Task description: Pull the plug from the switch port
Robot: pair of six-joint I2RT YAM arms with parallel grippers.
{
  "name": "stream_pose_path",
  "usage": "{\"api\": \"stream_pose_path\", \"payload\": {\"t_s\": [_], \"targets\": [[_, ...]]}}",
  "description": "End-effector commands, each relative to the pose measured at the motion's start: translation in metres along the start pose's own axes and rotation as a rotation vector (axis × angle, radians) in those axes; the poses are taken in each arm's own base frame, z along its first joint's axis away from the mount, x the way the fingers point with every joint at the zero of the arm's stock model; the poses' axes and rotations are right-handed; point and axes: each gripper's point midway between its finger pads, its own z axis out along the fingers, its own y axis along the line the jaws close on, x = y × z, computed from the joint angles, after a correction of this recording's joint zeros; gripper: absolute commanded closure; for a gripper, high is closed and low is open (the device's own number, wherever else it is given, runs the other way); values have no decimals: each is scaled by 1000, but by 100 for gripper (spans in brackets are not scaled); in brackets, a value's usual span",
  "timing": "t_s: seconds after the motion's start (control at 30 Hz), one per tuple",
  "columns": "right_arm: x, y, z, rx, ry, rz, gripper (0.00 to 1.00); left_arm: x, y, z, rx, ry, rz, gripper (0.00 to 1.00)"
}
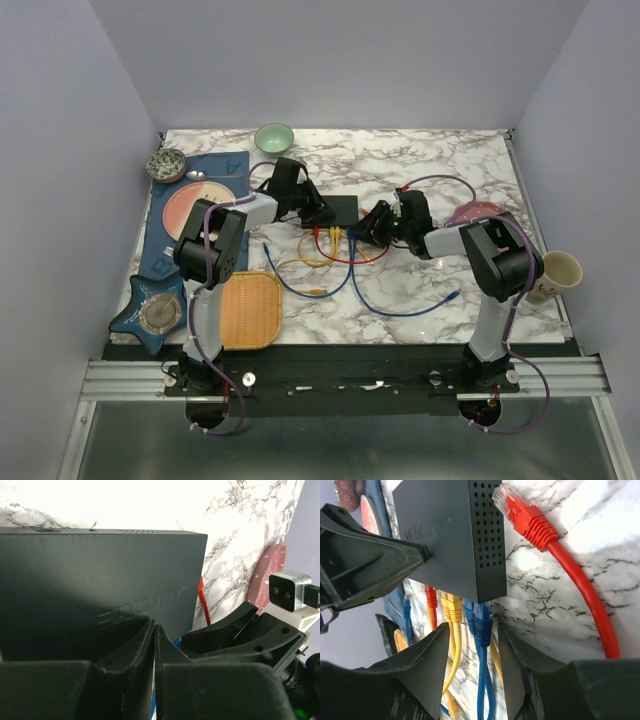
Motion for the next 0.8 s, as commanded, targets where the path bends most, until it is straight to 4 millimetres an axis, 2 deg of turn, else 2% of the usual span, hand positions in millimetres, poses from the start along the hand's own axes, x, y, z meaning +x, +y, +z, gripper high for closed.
{"api": "stream_pose_path", "payload": {"t_s": [0.0, 0.3, 0.5, 0.77], "targets": [[1, 2, 4, -64, 8, 28, 48, 0, 1, 3, -10, 9, 8, 85], [2, -13, 4, -51, -2, 107, 52, 5, 10, 6, -31, 14, 2, 85], [3, -28, 2, 22, -11, 131, 54, 6, 13, 8, -37, 19, -4, 85], [-3, -29, 7, 34, -23, 160, 59, 10, 16, 8, -39, 28, -10, 85]]}}
